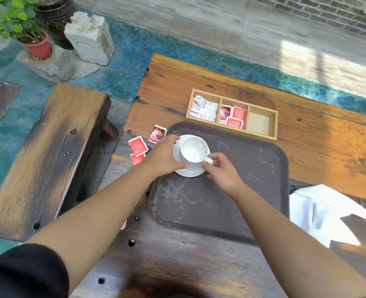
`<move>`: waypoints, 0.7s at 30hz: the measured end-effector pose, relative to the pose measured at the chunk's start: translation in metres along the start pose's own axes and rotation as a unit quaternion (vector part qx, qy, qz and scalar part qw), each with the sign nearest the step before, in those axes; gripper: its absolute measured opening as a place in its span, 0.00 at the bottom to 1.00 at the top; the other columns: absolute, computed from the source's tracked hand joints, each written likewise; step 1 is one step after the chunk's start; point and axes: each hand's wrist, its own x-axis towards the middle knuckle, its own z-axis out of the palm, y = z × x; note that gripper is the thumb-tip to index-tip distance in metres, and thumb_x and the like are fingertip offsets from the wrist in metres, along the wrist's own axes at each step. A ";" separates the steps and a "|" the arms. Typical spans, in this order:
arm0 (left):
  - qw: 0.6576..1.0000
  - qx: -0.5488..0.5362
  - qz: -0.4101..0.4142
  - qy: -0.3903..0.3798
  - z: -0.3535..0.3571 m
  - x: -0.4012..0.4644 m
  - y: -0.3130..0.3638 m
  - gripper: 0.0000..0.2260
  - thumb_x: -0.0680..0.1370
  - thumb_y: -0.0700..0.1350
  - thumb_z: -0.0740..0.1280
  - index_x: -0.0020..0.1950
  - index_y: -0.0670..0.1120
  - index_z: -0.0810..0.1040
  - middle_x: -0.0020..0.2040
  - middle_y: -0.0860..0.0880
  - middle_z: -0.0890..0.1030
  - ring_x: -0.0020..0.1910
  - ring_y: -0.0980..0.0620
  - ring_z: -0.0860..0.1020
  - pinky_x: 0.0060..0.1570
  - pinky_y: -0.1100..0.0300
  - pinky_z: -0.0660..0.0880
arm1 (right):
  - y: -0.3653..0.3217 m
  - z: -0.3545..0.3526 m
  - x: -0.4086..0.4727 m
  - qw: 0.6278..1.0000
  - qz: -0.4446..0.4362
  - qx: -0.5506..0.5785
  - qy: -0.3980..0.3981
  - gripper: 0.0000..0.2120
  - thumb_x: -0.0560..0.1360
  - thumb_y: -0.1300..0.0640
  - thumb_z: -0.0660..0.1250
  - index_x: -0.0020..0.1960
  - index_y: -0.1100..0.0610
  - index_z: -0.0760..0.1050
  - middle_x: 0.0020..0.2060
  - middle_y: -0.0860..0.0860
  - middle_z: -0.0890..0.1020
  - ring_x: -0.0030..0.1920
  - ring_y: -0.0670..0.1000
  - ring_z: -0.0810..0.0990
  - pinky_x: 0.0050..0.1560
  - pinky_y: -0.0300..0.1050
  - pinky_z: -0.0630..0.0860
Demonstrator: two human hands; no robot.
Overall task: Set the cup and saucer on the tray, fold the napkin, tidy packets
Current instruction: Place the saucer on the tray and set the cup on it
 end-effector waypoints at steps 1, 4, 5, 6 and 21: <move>1.000 -0.019 0.004 -0.011 0.001 0.002 0.003 0.43 0.63 0.50 0.81 0.73 0.50 0.63 0.69 0.49 0.69 0.65 0.50 0.70 0.62 0.54 0.70 | -0.002 0.000 -0.001 1.000 -0.013 -0.016 -0.001 0.15 0.73 0.50 0.71 0.58 0.51 0.72 0.50 0.48 0.80 0.45 0.45 0.80 0.47 0.42 0.78; 0.996 -0.071 0.025 -0.042 0.006 0.007 0.007 0.47 0.61 0.47 0.82 0.75 0.53 0.62 0.72 0.50 0.67 0.69 0.51 0.68 0.65 0.55 0.67 | -0.006 0.001 0.000 0.998 -0.052 -0.038 0.001 0.21 0.72 0.53 0.73 0.62 0.49 0.70 0.51 0.45 0.80 0.44 0.43 0.80 0.40 0.35 0.74; 0.995 -0.088 0.029 -0.043 0.009 0.008 0.007 0.46 0.61 0.46 0.82 0.75 0.54 0.63 0.72 0.51 0.68 0.69 0.51 0.68 0.65 0.55 0.68 | -0.007 0.002 0.001 0.997 -0.062 -0.043 0.003 0.22 0.71 0.54 0.73 0.62 0.49 0.70 0.51 0.45 0.80 0.45 0.43 0.80 0.40 0.35 0.74; 0.994 -0.103 0.029 -0.038 0.011 0.008 0.006 0.44 0.62 0.47 0.82 0.74 0.55 0.64 0.71 0.53 0.69 0.69 0.52 0.69 0.64 0.55 0.69 | -0.008 0.002 0.002 0.997 -0.068 -0.048 0.005 0.22 0.71 0.53 0.73 0.62 0.48 0.70 0.51 0.45 0.80 0.46 0.43 0.80 0.40 0.35 0.74; 0.988 -0.113 0.011 0.108 0.035 0.003 0.008 0.40 0.57 0.59 0.80 0.65 0.55 0.68 0.64 0.53 0.75 0.59 0.54 0.74 0.55 0.56 0.74 | -0.019 -0.001 0.014 0.994 -0.077 -0.080 -0.007 0.28 0.64 0.51 0.74 0.62 0.43 0.71 0.52 0.37 0.77 0.53 0.41 0.77 0.45 0.35 0.72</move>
